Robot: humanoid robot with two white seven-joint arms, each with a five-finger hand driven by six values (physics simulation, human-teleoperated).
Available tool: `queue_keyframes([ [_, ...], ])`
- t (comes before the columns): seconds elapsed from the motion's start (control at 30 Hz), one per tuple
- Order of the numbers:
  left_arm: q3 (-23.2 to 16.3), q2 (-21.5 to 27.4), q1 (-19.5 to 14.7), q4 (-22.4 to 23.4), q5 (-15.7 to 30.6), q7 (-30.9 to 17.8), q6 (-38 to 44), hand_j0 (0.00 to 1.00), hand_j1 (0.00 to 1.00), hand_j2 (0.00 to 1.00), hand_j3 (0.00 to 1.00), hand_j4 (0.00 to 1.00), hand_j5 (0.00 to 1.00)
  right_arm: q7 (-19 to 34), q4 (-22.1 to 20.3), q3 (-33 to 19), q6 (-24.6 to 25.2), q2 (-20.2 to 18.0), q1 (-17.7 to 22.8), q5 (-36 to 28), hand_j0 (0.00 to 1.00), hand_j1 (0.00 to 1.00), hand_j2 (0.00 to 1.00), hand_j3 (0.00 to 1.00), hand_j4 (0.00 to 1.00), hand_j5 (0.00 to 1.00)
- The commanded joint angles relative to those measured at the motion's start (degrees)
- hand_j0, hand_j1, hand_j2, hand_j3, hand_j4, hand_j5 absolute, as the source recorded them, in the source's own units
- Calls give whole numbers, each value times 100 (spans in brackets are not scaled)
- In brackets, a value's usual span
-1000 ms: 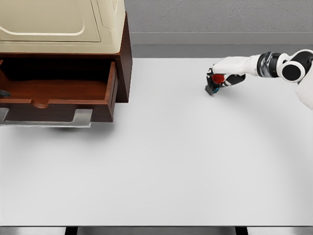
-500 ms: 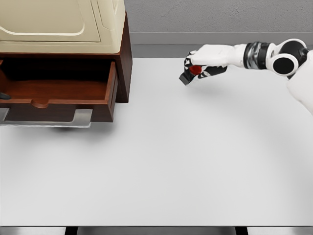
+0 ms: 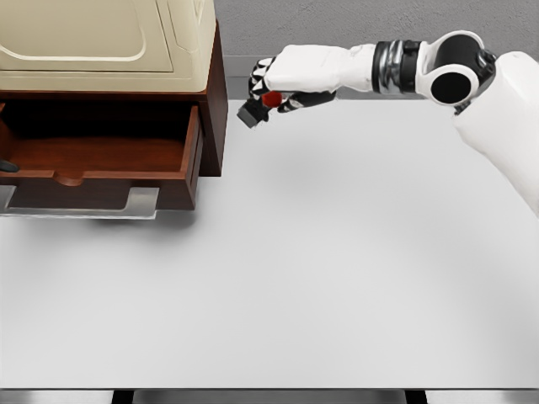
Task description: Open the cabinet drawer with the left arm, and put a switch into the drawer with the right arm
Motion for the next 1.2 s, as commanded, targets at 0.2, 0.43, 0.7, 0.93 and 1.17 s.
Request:
queue_keyframes([
  [0.2,-1,1,3,-8,42,2,16,100,100,100,100,100,100,-9,-328,127,28,278,-132,-67,36,36,36,36,36,36],
  [0.43,-28,1,3,-8,42,2,16,100,100,100,100,100,100,-9,-1233,153,28,-30,-114,-295,36,36,36,36,36,36],
  [0.7,-28,1,3,-8,33,2,16,100,100,100,100,100,100,-9,-1356,162,28,146,-334,-330,36,36,36,36,36,36],
  [0.93,-37,1,3,9,24,2,16,100,100,100,100,100,100,-9,-908,637,28,788,-615,-304,36,36,36,36,36,36],
  [1.17,-37,1,11,1,-108,2,16,100,100,100,100,100,100,-9,-258,891,28,1412,-861,-260,36,36,36,36,36,36],
])
